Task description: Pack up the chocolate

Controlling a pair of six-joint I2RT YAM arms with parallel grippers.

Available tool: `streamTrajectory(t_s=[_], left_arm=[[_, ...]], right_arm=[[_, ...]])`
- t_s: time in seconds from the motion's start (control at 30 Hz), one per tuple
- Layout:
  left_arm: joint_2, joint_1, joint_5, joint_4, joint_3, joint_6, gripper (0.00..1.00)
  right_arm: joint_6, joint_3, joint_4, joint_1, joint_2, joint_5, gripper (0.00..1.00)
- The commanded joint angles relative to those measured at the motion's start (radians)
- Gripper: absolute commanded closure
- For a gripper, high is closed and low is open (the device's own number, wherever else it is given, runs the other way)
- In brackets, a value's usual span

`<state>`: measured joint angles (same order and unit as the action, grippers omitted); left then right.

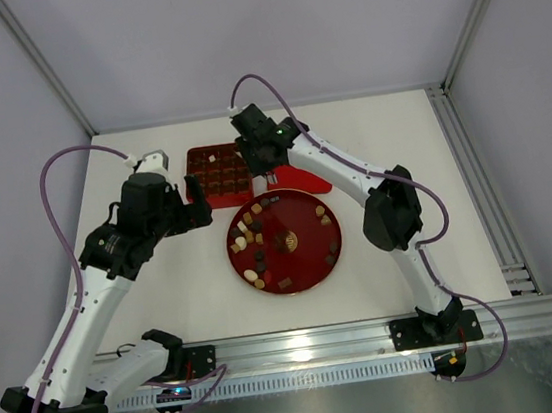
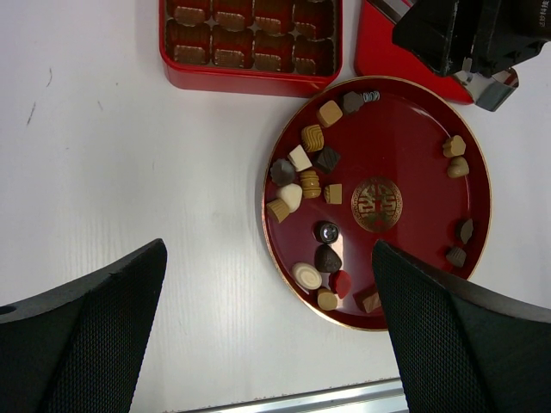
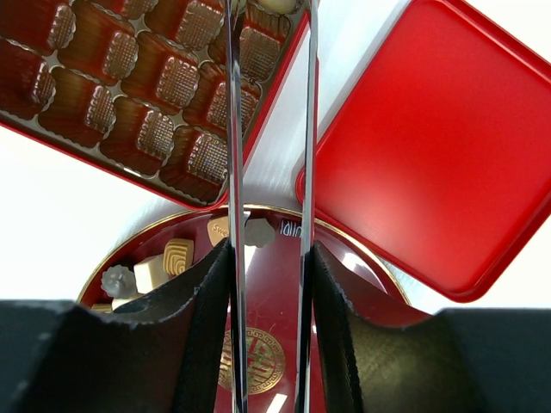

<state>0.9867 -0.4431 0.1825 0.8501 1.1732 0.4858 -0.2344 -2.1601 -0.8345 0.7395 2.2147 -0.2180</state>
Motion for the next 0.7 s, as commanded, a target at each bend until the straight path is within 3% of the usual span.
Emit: streamTrajectory(t_s=[0.0, 0.47, 0.67], left_arm=[[-0.005, 0.001, 0.002, 0.0, 0.034, -0.013, 0.0], [0.003, 0.001, 0.009, 0.001, 0.048, -0.013, 0.0], [0.0, 0.001, 0.017, 0.004, 0.054, -0.007, 0.0]], right_arm=[[0.012, -0.05, 0.034, -0.002, -0.015, -0.017, 0.57], [0.014, -0.132, 0.0, -0.002, -0.072, -0.03, 0.56], [-0.026, 0.064, -0.015, 0.009, -0.274, -0.029, 0.57]])
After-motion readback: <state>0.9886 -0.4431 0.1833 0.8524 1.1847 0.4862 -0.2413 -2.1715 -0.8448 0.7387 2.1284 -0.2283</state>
